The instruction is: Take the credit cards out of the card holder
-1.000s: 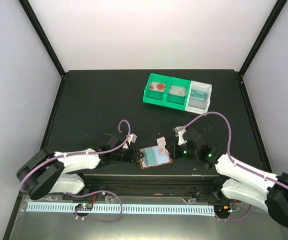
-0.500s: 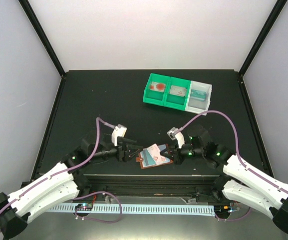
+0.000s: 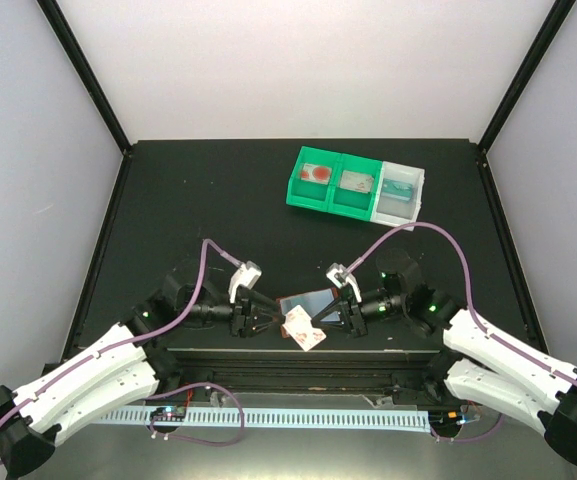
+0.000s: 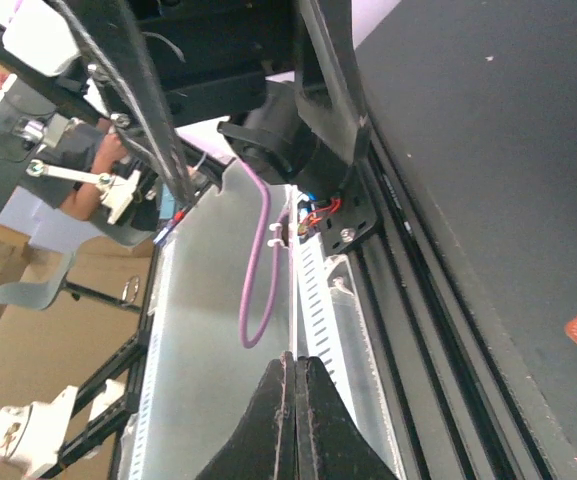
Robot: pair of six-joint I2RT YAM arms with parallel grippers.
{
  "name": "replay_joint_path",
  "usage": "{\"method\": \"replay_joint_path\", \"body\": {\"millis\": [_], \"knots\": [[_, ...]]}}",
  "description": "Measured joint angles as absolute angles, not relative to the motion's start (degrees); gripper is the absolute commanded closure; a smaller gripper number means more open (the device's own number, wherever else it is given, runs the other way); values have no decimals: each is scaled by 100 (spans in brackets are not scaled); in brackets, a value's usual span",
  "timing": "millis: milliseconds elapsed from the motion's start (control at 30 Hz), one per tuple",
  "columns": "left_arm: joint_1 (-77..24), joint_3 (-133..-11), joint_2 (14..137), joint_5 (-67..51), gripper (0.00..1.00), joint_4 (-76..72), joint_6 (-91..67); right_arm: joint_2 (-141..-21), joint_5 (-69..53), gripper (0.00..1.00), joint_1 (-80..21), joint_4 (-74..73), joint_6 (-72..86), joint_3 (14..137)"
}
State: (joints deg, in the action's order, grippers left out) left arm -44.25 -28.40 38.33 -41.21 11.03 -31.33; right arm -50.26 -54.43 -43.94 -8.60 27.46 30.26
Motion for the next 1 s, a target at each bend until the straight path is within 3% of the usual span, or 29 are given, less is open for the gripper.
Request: {"method": "replay_joint_path", "body": {"millis": [133, 300, 400, 600, 800, 1000], "knots": [[-4425, -2628, 3854, -4482, 63, 849, -3247, -5063, -5671, 99, -4394, -683, 2871, 3026], [-4425, -2550, 3863, -4751, 98, 757, -3336, -5061, -5789, 99, -4394, -427, 3039, 2995], [-4425, -2552, 3863, -4842, 98, 703, -3315, -5063, -5804, 97, -4394, -370, 3109, 2954], [-4425, -2563, 3861, -4772, 98, 670, -3365, -4928, -5596, 66, -4394, -388, 3280, 2952], [-4425, -2484, 3693, -4340, 98, 270, -3883, -4320, -4932, 45, -4394, -180, 3793, 2906], [-4425, -2119, 3295, -3583, 98, -469, -4757, -3782, -4115, 38, -4394, 572, 4823, 2449]]}}
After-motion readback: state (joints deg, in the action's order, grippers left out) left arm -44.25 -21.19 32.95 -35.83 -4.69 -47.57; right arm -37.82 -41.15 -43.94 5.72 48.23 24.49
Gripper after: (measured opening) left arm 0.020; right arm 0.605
